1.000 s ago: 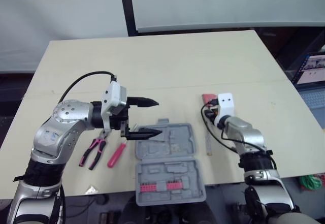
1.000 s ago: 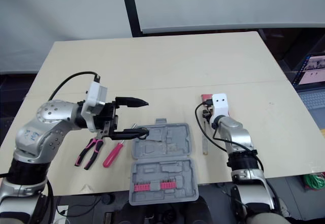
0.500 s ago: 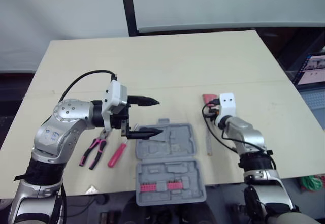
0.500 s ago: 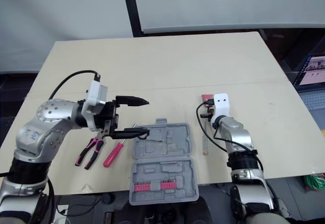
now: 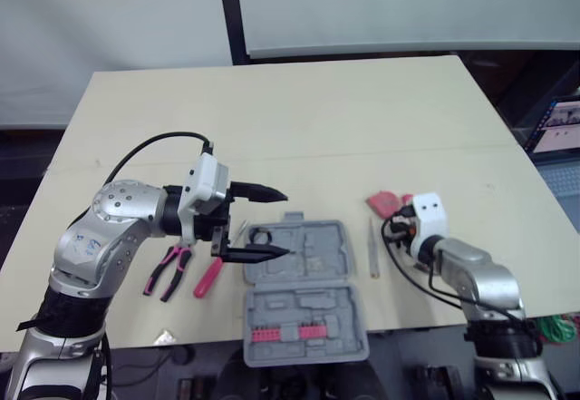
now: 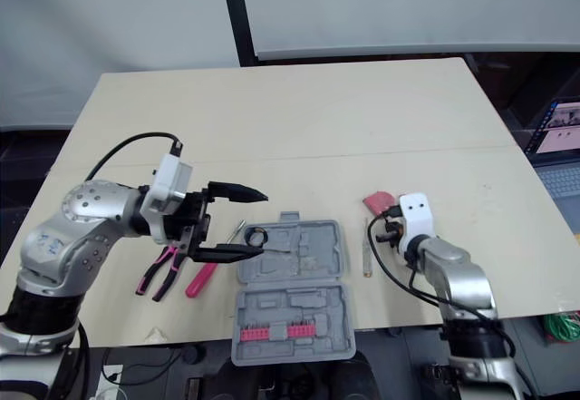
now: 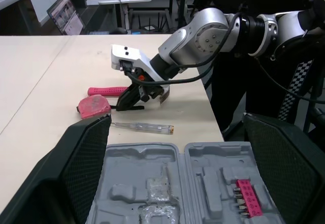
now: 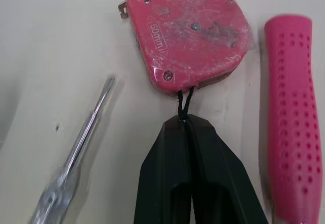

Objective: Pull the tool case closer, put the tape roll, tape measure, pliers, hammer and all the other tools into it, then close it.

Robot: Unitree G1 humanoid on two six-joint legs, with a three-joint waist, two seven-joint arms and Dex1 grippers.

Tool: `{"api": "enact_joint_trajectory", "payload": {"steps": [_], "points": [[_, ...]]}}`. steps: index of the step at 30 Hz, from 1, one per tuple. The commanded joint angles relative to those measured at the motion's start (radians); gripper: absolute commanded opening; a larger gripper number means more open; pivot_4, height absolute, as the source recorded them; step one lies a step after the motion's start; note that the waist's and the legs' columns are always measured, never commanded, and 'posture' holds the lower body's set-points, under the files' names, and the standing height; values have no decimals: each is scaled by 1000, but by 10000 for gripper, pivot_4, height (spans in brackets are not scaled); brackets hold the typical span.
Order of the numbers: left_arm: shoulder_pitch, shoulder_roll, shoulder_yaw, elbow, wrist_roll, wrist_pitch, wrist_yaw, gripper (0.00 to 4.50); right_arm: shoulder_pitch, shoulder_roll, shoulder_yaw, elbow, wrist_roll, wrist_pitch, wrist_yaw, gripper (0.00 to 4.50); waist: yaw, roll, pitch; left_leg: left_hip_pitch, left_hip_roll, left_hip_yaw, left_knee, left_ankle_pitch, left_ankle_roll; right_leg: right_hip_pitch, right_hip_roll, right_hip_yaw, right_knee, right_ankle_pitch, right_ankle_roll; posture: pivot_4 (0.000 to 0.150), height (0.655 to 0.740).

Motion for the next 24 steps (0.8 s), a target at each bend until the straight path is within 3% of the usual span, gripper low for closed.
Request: {"api": "enact_joint_trajectory", "payload": {"steps": [1, 16, 24], "points": [[-7, 11, 2, -36, -19, -3, -16, 45000, 44, -16, -14, -87, 34, 51, 30, 1041, 0, 0, 0, 0, 0, 0, 0, 0, 0, 0, 0, 0, 0, 0, 0, 1500, 7278], [60, 84, -27, -89, -29, -11, -149, 45000, 376, -67, -80, -486, 166, 265, 52, 1041, 5, 0, 0, 0, 0, 0, -1, -1, 0, 0, 0, 0, -2, 0, 0, 1500, 7278], [69, 89, -27, -92, -33, -10, -151, 45000, 386, -19, -124, -489, 172, 227, 11, 1041, 7, 0, 0, 0, 0, -1, -1, -1, 0, 0, -1, 0, -2, 0, 0, 1500, 7278]]}}
